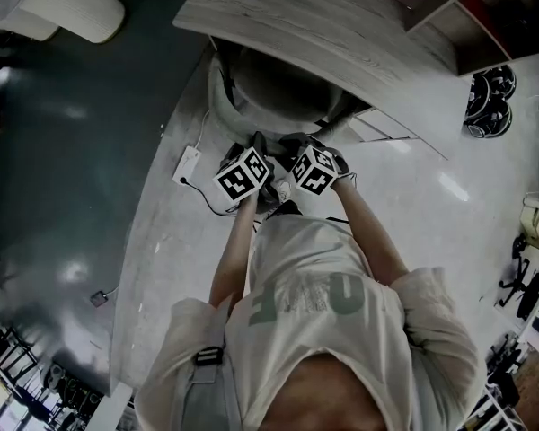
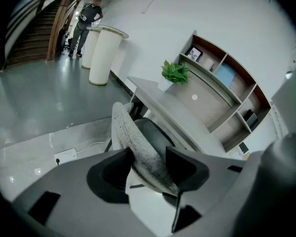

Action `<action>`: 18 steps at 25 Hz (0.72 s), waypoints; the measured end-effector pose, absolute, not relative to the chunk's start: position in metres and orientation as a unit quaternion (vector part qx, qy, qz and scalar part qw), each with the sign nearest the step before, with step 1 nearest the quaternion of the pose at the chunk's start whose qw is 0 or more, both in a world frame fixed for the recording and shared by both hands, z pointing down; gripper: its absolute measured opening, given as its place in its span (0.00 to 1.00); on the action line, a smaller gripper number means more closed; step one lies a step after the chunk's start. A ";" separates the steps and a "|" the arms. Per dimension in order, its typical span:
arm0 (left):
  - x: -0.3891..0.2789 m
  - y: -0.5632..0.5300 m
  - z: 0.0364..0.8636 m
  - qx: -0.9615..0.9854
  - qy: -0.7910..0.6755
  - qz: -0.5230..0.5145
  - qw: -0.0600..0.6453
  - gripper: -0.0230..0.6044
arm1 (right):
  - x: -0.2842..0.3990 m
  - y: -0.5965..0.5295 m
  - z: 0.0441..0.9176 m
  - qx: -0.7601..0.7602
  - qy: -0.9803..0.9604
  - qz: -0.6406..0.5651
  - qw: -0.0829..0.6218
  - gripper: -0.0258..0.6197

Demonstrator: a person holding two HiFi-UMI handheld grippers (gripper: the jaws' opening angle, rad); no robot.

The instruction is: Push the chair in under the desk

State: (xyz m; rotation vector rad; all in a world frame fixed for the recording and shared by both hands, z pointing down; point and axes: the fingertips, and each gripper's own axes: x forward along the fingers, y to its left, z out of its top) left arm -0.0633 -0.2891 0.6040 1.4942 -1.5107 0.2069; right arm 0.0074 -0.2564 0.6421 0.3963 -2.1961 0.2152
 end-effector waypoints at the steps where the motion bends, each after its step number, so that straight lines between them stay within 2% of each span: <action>1: -0.064 -0.289 0.604 0.613 -0.621 0.081 0.481 0.38 | 0.007 -0.257 0.643 0.162 -0.880 0.094 0.436 0.26; 5: -0.065 -0.287 0.603 0.613 -0.621 0.071 0.483 0.38 | 0.008 -0.257 0.641 0.170 -0.864 0.141 0.452 0.31; 13: -0.065 -0.282 0.590 0.633 -0.603 0.089 0.478 0.38 | 0.010 -0.258 0.632 0.211 -0.853 0.096 0.468 0.31; 18: -0.073 -0.279 0.571 0.642 -0.599 0.059 0.475 0.38 | 0.012 -0.256 0.615 0.220 -0.859 0.080 0.455 0.31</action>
